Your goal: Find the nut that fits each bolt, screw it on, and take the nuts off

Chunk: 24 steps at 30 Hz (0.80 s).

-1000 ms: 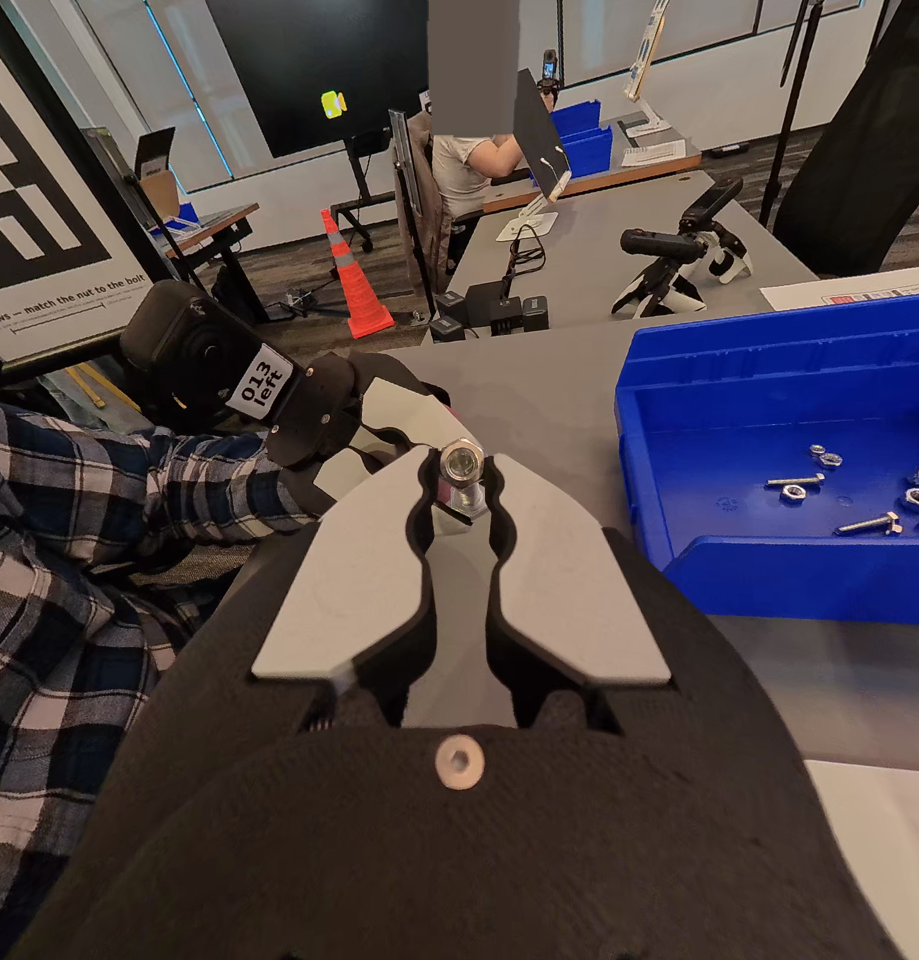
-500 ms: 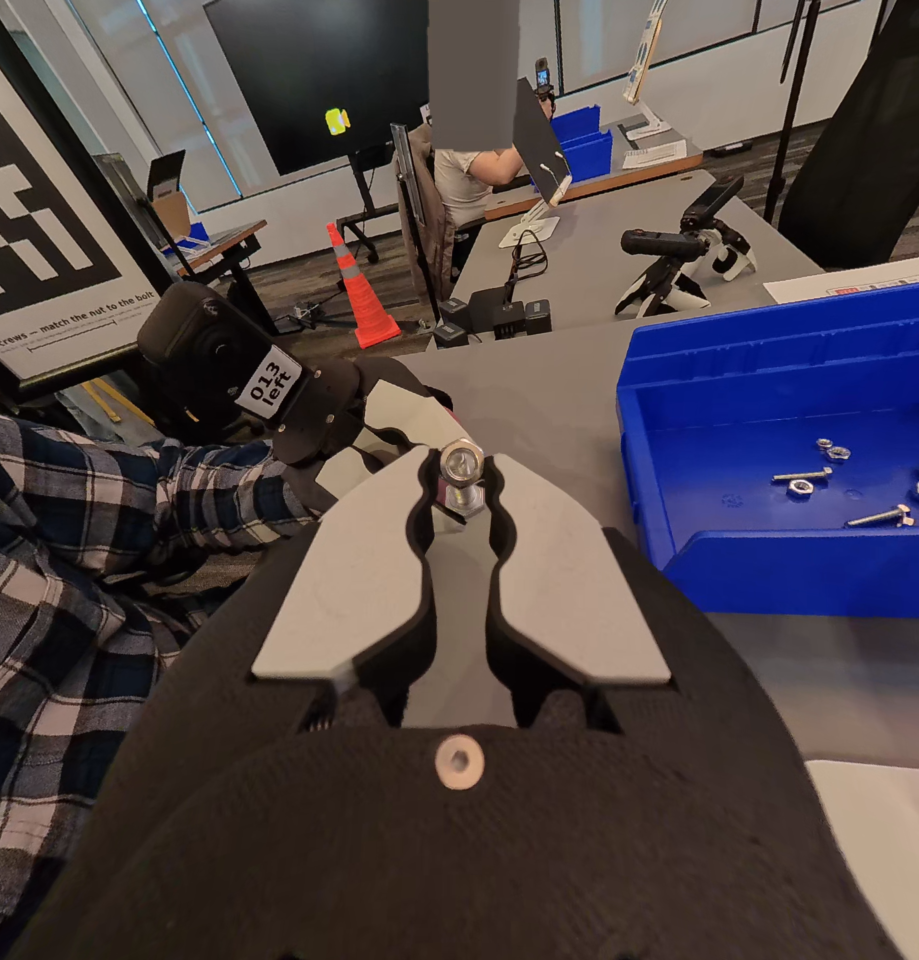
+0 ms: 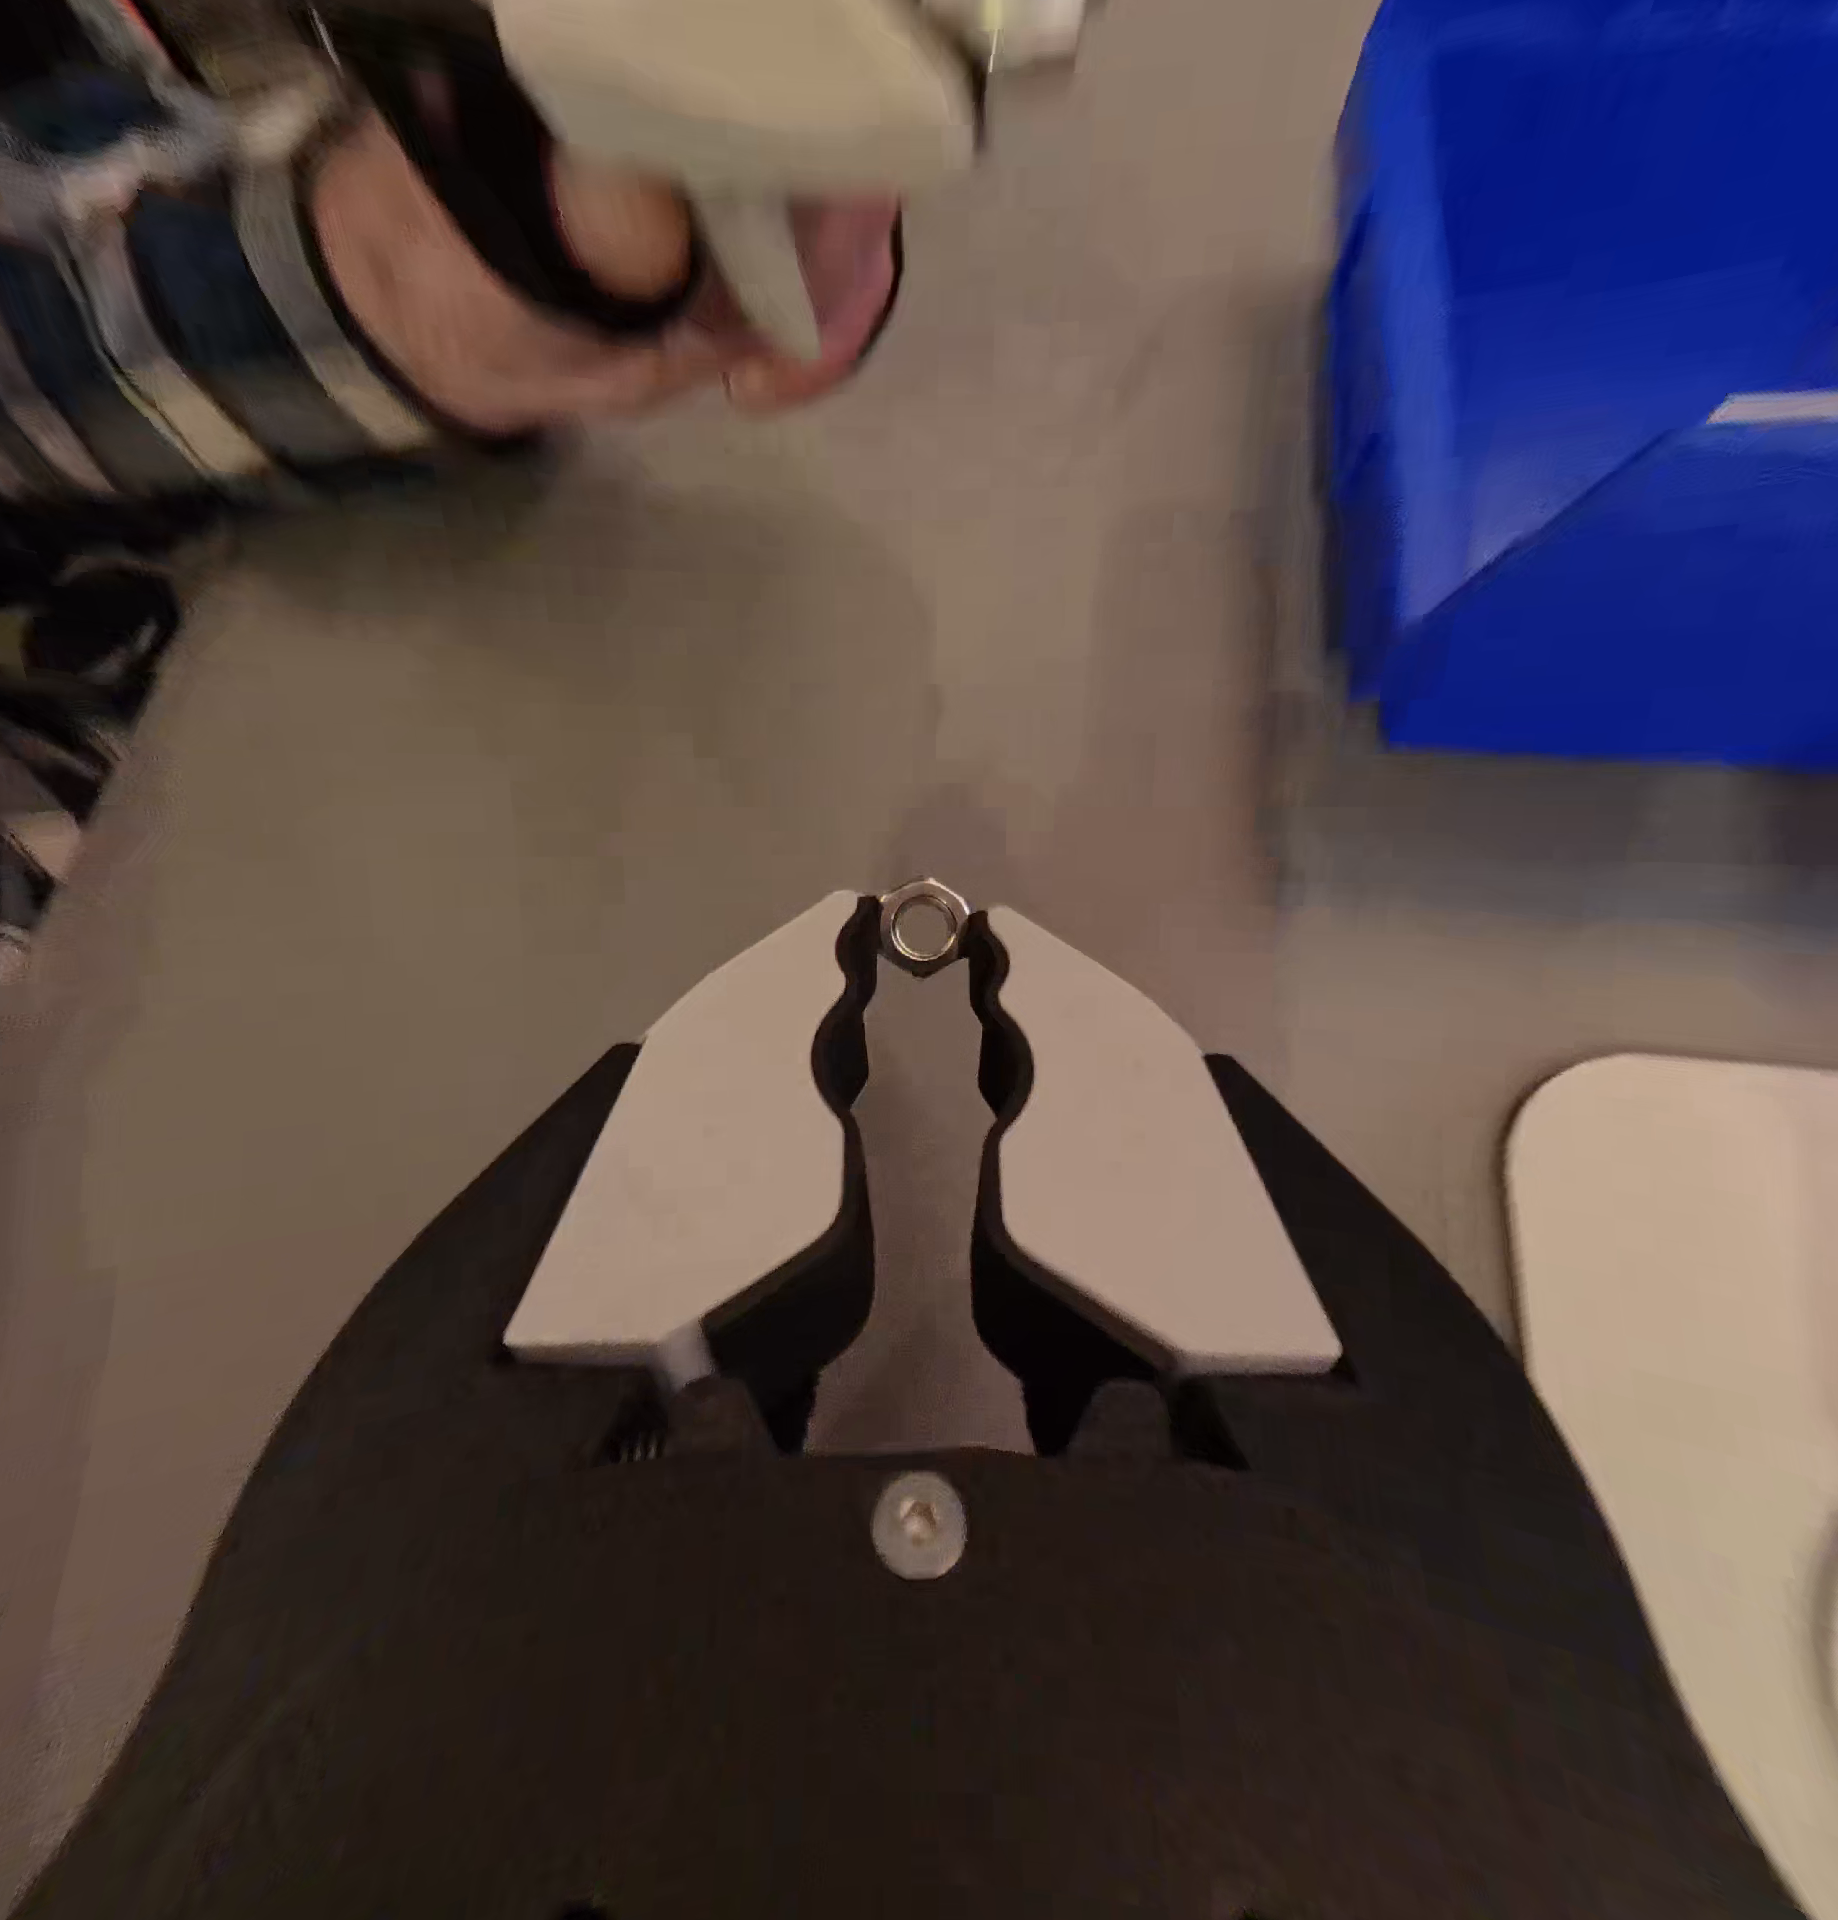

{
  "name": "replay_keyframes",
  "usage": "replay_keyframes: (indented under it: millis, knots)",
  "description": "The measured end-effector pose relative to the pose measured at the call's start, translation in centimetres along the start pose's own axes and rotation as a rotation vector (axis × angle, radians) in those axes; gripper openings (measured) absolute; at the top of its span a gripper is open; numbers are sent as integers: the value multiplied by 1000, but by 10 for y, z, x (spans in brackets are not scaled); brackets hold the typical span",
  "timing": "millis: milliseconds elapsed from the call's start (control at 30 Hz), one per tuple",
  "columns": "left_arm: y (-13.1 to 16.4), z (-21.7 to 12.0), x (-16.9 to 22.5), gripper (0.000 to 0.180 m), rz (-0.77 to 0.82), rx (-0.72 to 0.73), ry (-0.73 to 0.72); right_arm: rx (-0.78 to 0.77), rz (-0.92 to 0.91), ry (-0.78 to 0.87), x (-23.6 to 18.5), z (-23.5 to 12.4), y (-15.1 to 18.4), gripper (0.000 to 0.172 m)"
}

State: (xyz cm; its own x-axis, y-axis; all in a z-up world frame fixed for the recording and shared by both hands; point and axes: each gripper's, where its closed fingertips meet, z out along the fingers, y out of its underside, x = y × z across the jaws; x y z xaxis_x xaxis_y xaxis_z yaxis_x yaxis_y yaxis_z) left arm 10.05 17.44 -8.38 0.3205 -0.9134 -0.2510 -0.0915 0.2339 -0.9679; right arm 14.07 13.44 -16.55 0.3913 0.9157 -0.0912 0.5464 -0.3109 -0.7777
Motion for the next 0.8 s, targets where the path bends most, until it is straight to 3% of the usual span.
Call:
replay_keyframes:
  millis: [167,467,533,700,800]
  knots:
    - [3,4,7,17,8,-16,33,-140,-20,-7,-5,15,42,17]
    - [5,6,12,17,1,-19,57,-236,-37,-34,-11,24,61,17]
    - [5,6,13,17,0,-16,62,-241,-33,-38,-10,21,61,27]
    - [-1,5,16,17,-18,14,89,-109,-22,-42,-6,-10,27,39]
    - [-8,4,21,17,-45,48,125,206,-3,-74,-10,-40,-37,27]
